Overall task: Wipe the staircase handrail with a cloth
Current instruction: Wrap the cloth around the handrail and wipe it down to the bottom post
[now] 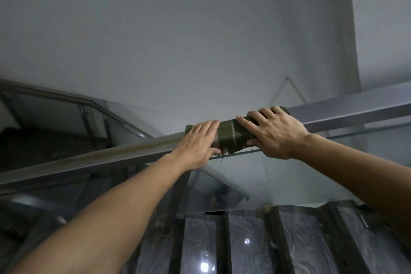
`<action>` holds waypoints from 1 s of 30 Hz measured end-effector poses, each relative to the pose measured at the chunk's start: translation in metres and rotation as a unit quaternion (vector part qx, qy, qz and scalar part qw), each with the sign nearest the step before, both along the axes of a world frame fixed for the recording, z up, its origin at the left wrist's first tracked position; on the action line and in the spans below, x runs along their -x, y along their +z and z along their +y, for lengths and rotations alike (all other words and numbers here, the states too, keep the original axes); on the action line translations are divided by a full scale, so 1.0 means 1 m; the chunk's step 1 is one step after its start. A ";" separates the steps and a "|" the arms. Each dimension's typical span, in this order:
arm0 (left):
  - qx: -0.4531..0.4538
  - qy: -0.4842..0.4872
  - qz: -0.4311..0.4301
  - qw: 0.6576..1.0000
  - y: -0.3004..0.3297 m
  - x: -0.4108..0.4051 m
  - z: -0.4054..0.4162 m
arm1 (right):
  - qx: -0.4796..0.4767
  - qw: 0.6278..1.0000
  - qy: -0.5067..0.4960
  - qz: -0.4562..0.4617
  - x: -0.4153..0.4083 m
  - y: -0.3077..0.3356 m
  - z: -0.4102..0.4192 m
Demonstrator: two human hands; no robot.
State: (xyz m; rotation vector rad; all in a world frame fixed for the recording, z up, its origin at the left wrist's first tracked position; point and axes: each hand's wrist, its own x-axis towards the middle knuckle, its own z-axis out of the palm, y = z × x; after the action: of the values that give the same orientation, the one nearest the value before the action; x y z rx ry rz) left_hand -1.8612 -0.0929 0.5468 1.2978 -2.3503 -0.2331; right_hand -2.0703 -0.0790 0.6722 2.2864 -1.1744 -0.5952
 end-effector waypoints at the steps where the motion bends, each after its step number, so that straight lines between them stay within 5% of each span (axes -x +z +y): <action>1: 0.000 0.002 -0.005 1.000 -0.005 -0.008 0.000 | -0.003 1.000 0.003 0.000 -0.008 -0.005 -0.001; 30: -0.006 0.052 0.012 0.999 -0.233 -0.340 -0.014 | -0.056 0.998 0.037 0.006 -0.350 -0.217 -0.026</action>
State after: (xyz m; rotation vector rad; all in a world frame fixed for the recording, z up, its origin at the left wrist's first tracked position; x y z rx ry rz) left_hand -1.5208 -0.1067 0.3135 1.4100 -2.2571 -0.2284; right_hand -1.7198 -0.1050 0.4549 2.4053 -1.0695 -0.6615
